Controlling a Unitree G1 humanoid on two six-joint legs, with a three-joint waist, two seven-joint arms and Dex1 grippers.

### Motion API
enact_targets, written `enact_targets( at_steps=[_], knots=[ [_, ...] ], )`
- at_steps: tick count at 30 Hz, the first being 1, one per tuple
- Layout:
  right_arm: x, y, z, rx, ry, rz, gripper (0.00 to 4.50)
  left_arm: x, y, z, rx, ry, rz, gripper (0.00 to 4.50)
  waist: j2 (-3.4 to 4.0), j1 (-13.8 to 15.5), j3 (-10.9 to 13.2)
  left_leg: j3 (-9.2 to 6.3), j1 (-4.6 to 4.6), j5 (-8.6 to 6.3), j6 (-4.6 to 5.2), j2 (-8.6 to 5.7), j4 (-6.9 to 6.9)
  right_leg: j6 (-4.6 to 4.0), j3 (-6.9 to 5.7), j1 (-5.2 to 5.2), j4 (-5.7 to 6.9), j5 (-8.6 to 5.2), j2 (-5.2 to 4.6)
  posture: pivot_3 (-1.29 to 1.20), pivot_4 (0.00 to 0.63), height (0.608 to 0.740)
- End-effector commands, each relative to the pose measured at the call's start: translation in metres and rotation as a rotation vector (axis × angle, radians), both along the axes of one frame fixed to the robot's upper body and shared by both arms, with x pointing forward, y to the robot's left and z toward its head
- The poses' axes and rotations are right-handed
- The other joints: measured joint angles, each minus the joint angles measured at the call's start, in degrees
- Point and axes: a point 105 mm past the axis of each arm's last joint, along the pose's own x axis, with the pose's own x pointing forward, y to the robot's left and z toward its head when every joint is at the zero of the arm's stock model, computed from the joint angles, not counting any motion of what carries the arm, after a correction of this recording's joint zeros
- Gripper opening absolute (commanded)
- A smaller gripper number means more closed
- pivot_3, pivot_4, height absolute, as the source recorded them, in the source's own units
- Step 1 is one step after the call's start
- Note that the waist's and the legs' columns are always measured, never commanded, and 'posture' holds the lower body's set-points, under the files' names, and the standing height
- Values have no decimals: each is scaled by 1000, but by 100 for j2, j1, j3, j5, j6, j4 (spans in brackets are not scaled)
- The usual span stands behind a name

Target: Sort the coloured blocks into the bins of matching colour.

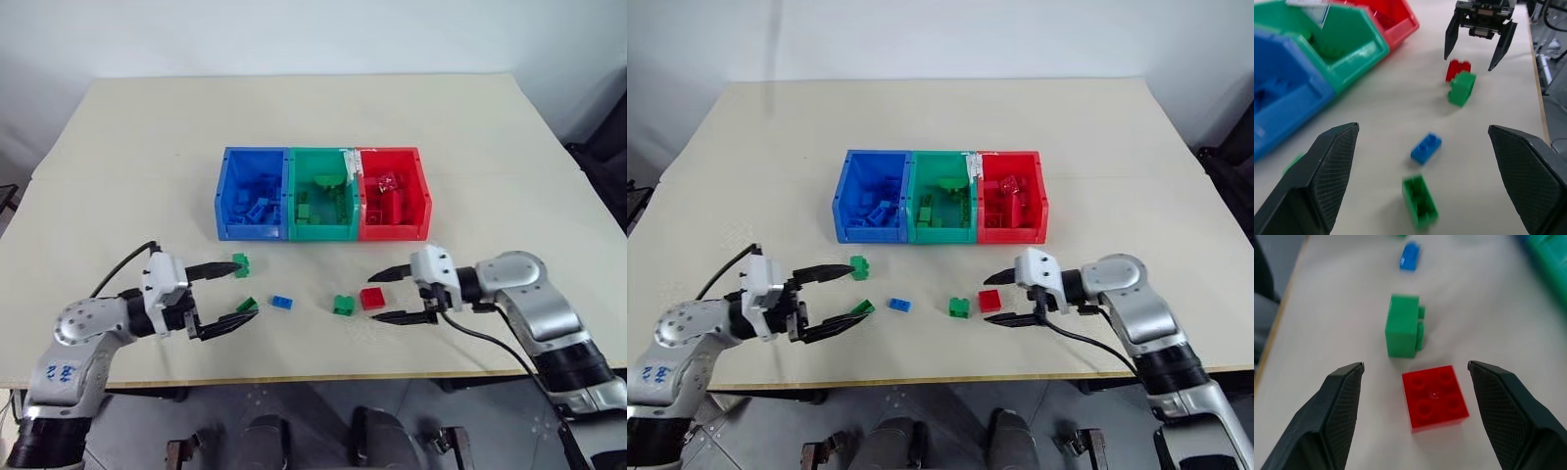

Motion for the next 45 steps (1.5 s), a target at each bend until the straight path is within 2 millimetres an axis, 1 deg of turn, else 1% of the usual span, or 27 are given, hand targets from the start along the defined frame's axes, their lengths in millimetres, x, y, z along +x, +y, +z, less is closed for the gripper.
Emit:
enact_targets(
  at_steps=[1, 3, 4, 6, 9, 12, 14, 16, 18, 20, 24, 26, 28, 30, 33, 35, 37, 38, 39, 40, 41, 44, 45],
  knots=[
    [2, 1, 0, -24, -15, 35, 2956, -10, -3, 12, 0, -62, -18, 4500, 0, 3, 0, -1, -1, -1, 0, 0, 0, 0, -2, 0, 0, 0, 0, 0, 150, 740],
    [2, 2, 2, -18, -13, 46, 2378, -13, -4, 12, -3, -65, -15, 4500, 0, -18, 0, 1, -1, -1, 0, 1, 0, 0, -2, -1, -1, 0, 0, 0, 150, 740],
    [1, 2, 2, -20, -13, 52, 1984, -14, -5, 12, -6, -66, -14, 4500, 0, -21, 0, 1, -1, -1, 0, 1, 0, 0, -3, 0, -1, 0, 1, 0, 150, 740],
    [3, 0, 3, -20, -27, 49, 1450, -15, -9, 16, -30, -92, -19, 4500, 0, -23, 0, 1, 0, -1, 0, 2, 0, 0, -3, 0, -1, 0, 1, 0, 150, 740],
    [8, -7, 10, -9, -62, 10, 1466, -17, -12, 15, -36, -94, -23, 4500, 0, -31, 0, 2, 0, -1, 0, 1, 0, 0, -2, 0, 0, 0, 1, 0, 150, 740],
    [16, -14, 35, 96, -54, -73, 1466, -16, -12, 15, -42, -98, -2, 4500, 0, -32, 0, 3, 0, -1, 0, 2, 0, 0, -3, -1, 0, 0, 1, 0, 150, 740],
    [34, -17, 65, 210, -99, -178, 1466, -14, -10, 16, -56, -106, 29, 4500, 1, -34, 0, 4, 0, -1, 0, 2, 1, 0, -2, 0, 0, 0, 1, 0, 150, 740],
    [51, -19, 88, 272, -149, -267, 1466, -11, -8, 18, -80, -114, 58, 4500, 1, -51, 1, 3, 2, -1, 0, 3, 1, 1, 0, -1, 2, 1, 0, 0, 150, 740],
    [72, -19, 109, 359, -176, -368, 1466, -8, -5, 25, -145, -114, 98, 4500, 1, -66, 0, 3, 5, 0, -3, 8, 1, 1, 0, -4, 5, 1, 2, 0, 150, 740],
    [89, -18, 120, 383, -219, -436, 1466, -7, -1, 26, -156, -115, 126, 4500, 1, -72, 0, 3, 7, -1, -6, 11, 1, 0, 1, -5, 9, 0, 4, 0, 150, 740],
    [120, -17, 123, 367, -268, -575, 1466, -7, 6, 22, -128, -118, 165, 4500, 1, -80, 0, 12, 3, -1, -6, 6, 0, -2, 1, -7, 9, -1, 2, 0, 150, 740],
    [130, -15, 123, 367, -278, -604, 2222, -6, 8, 22, -122, -129, 185, 4500, 1, -65, 0, 12, -2, -1, -4, 2, 0, -2, 1, -9, 9, -1, -1, 0, 150, 740],
    [136, -15, 125, 378, -295, -627, 2835, -6, 10, 23, -124, -138, 199, 4500, 1, -62, 1, 10, -3, -2, -4, 2, 0, -2, 0, -9, 9, -1, 0, 0, 150, 740],
    [135, -13, 130, 397, -315, -596, 3553, -7, 15, 26, -135, -152, 231, 4500, 1, -69, 1, 10, -4, -2, -4, 2, -1, -2, -1, -10, 8, -1, 0, 0, 150, 740],
    [117, -14, 135, 426, -335, -479, 4472, -9, 23, 24, -124, -150, 259, 4500, 2, -95, 1, 10, -5, -2, -4, 4, -4, -2, -2, -11, 5, -1, 1, 0, 150, 740],
    [99, -22, 133, 455, -342, -389, 4472, -9, 24, 23, -120, -146, 258, 4500, 1, -74, 1, 9, -5, -2, -4, 5, -6, -2, -4, -10, 4, -1, 2, 0, 150, 740],
    [77, -35, 125, 489, -314, -329, 4472, -8, 22, 22, -124, -138, 241, 4500, 1, -24, 0, 5, -6, -3, -1, 3, -5, -2, -6, -7, 1, -1, 1, 0, 150, 740],
    [71, -42, 120, 495, -299, -338, 4472, -7, 20, 21, -122, -131, 229, 4500, 1, -12, 0, 3, -6, -5, 2, 2, -3, -1, -7, -4, 2, -1, 0, 0, 150, 740],
    [58, -50, 114, 497, -288, -327, 4472, -6, 17, 19, -116, -122, 210, 4500, 1, 12, 0, 3, -8, -6, 4, 1, -2, 0, -6, -3, 0, 0, -1, 0, 150, 740],
    [49, -54, 111, 495, -282, -321, 4472, -5, 16, 17, -111, -117, 198, 4500, 1, 20, 0, 2, -8, -6, 5, 0, -1, 1, -7, -2, -2, 0, -1, 0, 150, 740],
    [37, -63, 102, 476, -279, -318, 4472, -3, 12, 17, -111, -116, 179, 4500, 2, 25, 1, 5, -7, -7, 6, 0, 0, 1, -6, -2, -1, 1, -1, 0, 150, 740],
    [9, -79, 86, 425, -295, -303, 4472, 4, 3, 16, -112, -108, 134, 4500, 4, 54, 1, 12, -4, -8, 4, 4, -1, 2, -6, -2, -3, 1, 3, 0, 150, 740],
    [-1, -87, 78, 388, -301, -302, 4472, 6, -3, 16, -113, -105, 105, 4500, 4, 56, 1, 18, 0, -8, 4, 3, -1, 2, -3, -2, -2, 1, 2, 0, 150, 740]
  ],
)
